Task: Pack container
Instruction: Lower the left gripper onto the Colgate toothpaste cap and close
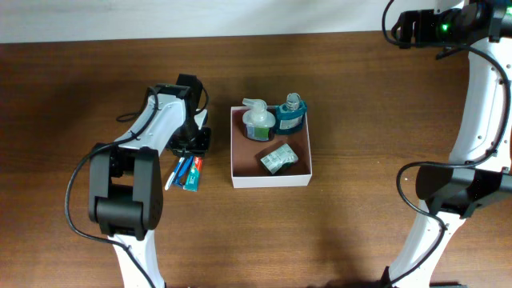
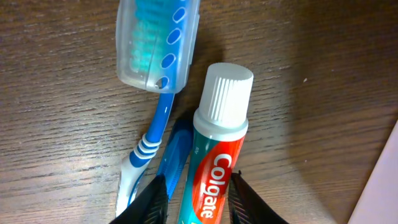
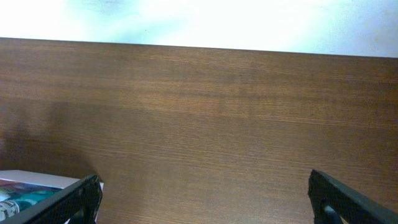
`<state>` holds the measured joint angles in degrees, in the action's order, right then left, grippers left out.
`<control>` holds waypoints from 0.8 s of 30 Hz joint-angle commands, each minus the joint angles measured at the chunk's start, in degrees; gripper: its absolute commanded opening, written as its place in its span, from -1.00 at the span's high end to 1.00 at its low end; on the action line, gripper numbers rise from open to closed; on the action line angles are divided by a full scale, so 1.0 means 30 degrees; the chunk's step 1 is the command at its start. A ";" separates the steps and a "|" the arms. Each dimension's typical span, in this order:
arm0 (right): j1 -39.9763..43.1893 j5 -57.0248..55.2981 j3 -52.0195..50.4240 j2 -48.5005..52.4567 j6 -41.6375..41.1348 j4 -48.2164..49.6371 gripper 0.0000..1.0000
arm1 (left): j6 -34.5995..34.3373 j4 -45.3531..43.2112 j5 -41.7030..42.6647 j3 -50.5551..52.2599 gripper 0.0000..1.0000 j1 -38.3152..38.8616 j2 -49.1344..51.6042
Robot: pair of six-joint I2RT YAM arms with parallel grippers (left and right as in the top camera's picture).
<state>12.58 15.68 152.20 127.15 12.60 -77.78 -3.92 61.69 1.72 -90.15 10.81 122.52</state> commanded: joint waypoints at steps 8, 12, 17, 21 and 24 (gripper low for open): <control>0.0066 -0.0022 0.0087 -0.0044 -0.0015 0.0051 -0.97 | 0.0036 -0.0219 0.0627 -0.1042 0.19 -0.0029 0.0517; 0.0066 -0.0022 0.0087 -0.0051 -0.0015 0.0051 -0.97 | 0.0095 -0.0474 0.0393 -0.1086 0.18 -0.0015 0.0517; 0.0066 -0.0022 0.0087 -0.0051 -0.0015 0.0051 -0.97 | 0.0087 -0.0168 0.0321 -0.1129 0.25 0.0000 0.0517; 0.0066 -0.0022 0.0087 -0.0051 -0.0015 0.0051 -0.97 | 0.0080 0.0284 0.0277 -0.1129 0.32 0.0219 0.0517; 0.0066 -0.0022 0.0087 -0.0044 -0.0015 0.0051 -0.97 | 0.0080 0.0189 -0.0109 -0.1137 0.31 0.0393 0.0517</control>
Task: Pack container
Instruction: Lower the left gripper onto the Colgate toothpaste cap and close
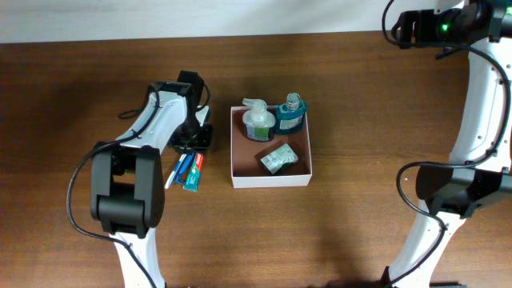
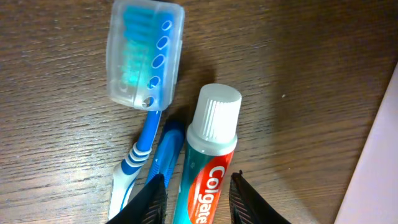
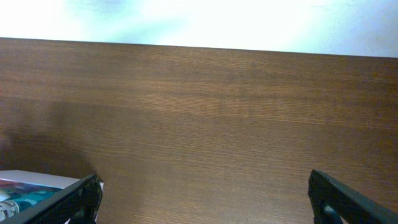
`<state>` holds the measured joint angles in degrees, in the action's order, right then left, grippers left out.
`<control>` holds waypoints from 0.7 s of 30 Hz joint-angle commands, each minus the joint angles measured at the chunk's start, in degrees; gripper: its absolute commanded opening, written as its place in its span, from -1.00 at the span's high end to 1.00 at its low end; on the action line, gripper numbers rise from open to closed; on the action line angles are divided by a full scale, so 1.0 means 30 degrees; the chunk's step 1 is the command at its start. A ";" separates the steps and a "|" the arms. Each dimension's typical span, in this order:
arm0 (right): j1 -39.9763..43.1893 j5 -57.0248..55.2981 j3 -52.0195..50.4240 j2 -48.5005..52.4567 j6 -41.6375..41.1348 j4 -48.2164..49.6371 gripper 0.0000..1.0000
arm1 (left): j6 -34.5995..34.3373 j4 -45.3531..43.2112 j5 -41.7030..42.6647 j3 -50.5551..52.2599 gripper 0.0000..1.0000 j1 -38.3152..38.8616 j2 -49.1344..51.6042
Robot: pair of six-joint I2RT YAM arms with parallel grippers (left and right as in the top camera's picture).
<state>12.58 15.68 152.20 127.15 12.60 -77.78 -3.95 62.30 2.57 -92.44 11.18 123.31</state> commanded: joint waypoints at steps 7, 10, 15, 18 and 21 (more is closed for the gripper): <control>0.0066 -0.0022 0.0087 -0.0051 -0.0015 0.0051 -0.97 | 0.0087 0.0131 -0.0430 -0.0372 0.31 0.0525 0.0255; 0.0066 -0.0022 0.0087 -0.0051 -0.0015 0.0051 -0.98 | 0.0007 0.0124 -0.0437 -0.0364 0.31 0.0699 0.0255; 0.0066 -0.0022 0.0087 -0.0051 -0.0015 0.0051 -0.97 | -0.0160 0.0022 -0.0437 -0.0364 0.32 0.0780 0.0255; 0.0066 -0.0022 0.0087 -0.0044 -0.0015 0.0051 -0.97 | -0.0648 -0.0058 -0.0430 -0.0357 0.31 0.0780 0.0255; 0.0066 -0.0022 0.0087 -0.0051 -0.0015 0.0051 -0.97 | -0.0685 -0.0277 -0.0437 -0.0328 0.31 0.0780 0.0255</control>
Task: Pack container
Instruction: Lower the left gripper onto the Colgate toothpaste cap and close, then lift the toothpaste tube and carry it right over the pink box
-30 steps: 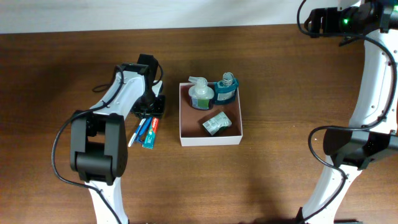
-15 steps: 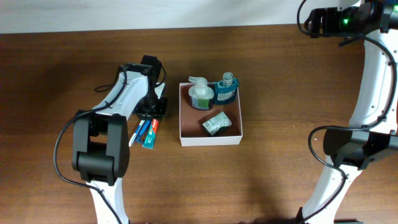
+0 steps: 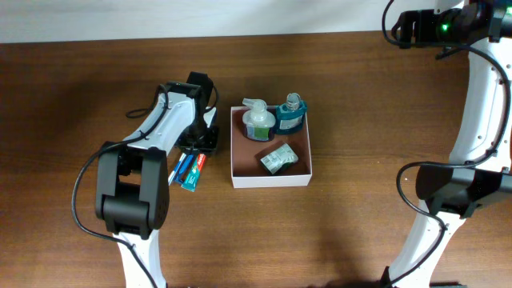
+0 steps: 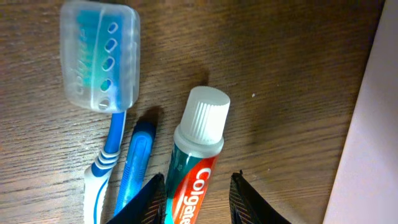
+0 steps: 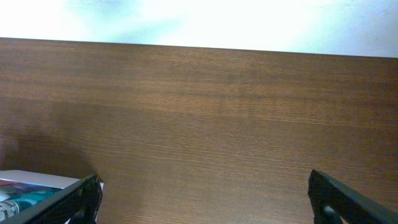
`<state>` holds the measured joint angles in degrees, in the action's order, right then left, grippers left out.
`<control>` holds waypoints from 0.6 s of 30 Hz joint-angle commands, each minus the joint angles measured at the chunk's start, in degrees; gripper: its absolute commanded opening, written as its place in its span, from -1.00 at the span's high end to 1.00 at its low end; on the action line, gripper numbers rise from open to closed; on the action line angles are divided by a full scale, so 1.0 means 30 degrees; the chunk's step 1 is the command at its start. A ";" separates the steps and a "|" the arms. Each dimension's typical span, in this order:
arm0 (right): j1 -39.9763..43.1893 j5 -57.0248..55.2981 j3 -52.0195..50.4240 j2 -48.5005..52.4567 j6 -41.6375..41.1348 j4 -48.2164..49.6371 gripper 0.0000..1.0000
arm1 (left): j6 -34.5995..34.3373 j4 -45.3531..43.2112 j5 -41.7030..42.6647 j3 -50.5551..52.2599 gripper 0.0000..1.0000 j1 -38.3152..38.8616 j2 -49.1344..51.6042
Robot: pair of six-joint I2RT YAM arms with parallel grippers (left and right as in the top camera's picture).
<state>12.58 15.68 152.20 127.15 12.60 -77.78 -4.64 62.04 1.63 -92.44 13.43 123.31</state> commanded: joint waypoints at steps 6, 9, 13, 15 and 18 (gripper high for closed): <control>0.0066 -0.0022 0.0087 -0.0044 -0.0015 0.0051 -0.97 | -0.0452 -0.0525 -0.0124 -0.0197 0.31 0.0022 0.0262; 0.0066 -0.0022 0.0087 -0.0051 -0.0015 0.0051 -0.97 | -0.0452 -0.0546 -0.0124 -0.0197 0.31 0.0029 0.0342; 0.0066 -0.0022 0.0087 -0.0051 -0.0015 0.0051 -0.97 | -0.0452 -0.0525 -0.0117 -0.0197 0.32 0.0022 0.0729; 0.0066 -0.0022 0.0087 -0.0044 -0.0015 0.0051 -0.97 | -0.0452 -0.0495 -0.0124 -0.0189 0.31 0.0029 0.0831; 0.0066 -0.0022 0.0087 -0.0051 -0.0015 0.0051 -0.97 | -0.0452 -0.0495 -0.0117 -0.0182 0.33 0.0022 0.0838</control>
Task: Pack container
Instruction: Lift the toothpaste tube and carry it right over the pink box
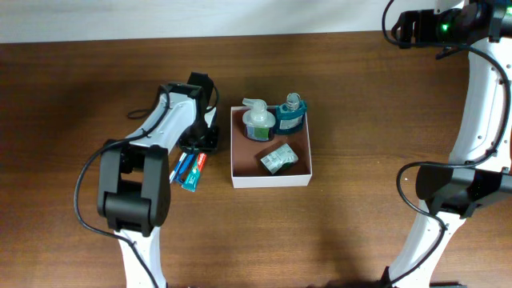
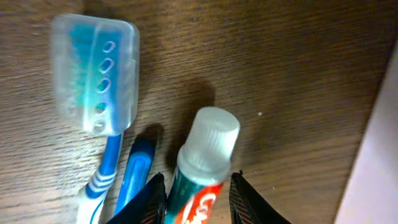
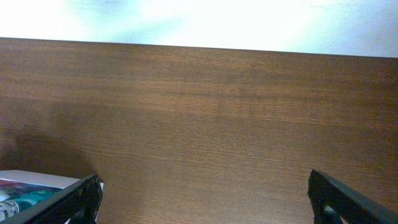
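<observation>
A red and teal toothpaste tube (image 2: 200,180) with a white cap lies left of the white box (image 1: 270,181). Its cap end is raised off the table and blurred. My left gripper (image 2: 196,199) is shut on the tube's body, one finger on each side. Beside it lie a blue toothbrush (image 2: 106,155) with a clear head cover and a blue pen-like stick (image 2: 135,174). In the overhead view the tube (image 1: 195,170) pokes out below the left gripper (image 1: 197,149). My right gripper (image 3: 202,199) hangs wide open and empty, high over the far right of the table.
Inside the box stand a white-topped pump bottle (image 1: 258,120) and a blue bottle (image 1: 291,112) at the back, with a grey-green packet (image 1: 278,158) in the middle. The box's left wall (image 2: 382,143) is close on the right of the tube.
The tube's cap end has come up off the wood and nearer to the left wrist camera, casting a shadow. The toothbrush has stayed on the table. The right arm has not moved.
My left gripper's fingers stood either side of the toothpaste tube lying by the toothbrush. Over the following moments the gripper shifted toward the box with the tube still between its fingers. Now the cap end is lifted. The right gripper stayed open and still.
</observation>
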`<state>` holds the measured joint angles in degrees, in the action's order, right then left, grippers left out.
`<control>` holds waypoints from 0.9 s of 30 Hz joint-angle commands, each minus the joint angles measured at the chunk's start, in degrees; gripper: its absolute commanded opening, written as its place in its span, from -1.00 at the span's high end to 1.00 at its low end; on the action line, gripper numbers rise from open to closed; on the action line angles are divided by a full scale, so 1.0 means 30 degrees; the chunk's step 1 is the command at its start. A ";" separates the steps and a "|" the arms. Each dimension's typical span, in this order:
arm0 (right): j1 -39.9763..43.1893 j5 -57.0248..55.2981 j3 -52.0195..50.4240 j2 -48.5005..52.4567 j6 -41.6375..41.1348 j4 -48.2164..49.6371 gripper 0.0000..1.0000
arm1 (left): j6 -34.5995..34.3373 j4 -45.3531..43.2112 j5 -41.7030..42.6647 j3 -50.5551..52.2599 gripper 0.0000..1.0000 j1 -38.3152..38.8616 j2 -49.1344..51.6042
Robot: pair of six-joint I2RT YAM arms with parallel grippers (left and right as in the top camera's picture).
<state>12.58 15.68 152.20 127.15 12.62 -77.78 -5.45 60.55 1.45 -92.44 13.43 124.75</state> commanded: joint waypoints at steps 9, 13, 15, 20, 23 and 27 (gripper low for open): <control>0.0066 -0.0022 0.0087 -0.0051 -0.0022 0.0051 -0.97 | -0.0182 0.0029 -0.0066 -0.0131 0.71 0.0022 0.0357; 0.0066 -0.0022 0.0087 -0.0051 -0.0022 0.0051 -0.99 | -0.0175 0.0036 -0.0066 -0.0138 0.88 0.0007 0.0342; 0.0066 -0.0022 0.0087 -0.0051 -0.0022 0.0051 -0.97 | -0.0175 0.0291 -0.0095 -0.0393 0.95 0.0000 0.0342; 0.0066 -0.0022 0.0087 -0.0044 -0.0022 0.0051 -0.97 | -0.0168 0.2710 -0.1246 -0.3126 0.99 -0.0168 0.0342; 0.0066 -0.0022 0.0087 -0.0044 -0.0022 0.0051 -0.97 | 0.0597 0.5224 -0.2871 -0.6557 0.99 -0.0248 0.0342; 0.0066 -0.0022 0.0087 -0.0051 -0.0022 0.0051 -0.97 | 0.3679 0.7300 -0.2608 -1.0338 1.00 -0.0007 0.0335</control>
<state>12.58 15.68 152.20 127.15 12.60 -77.78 -3.27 78.87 -4.25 -113.21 13.10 126.15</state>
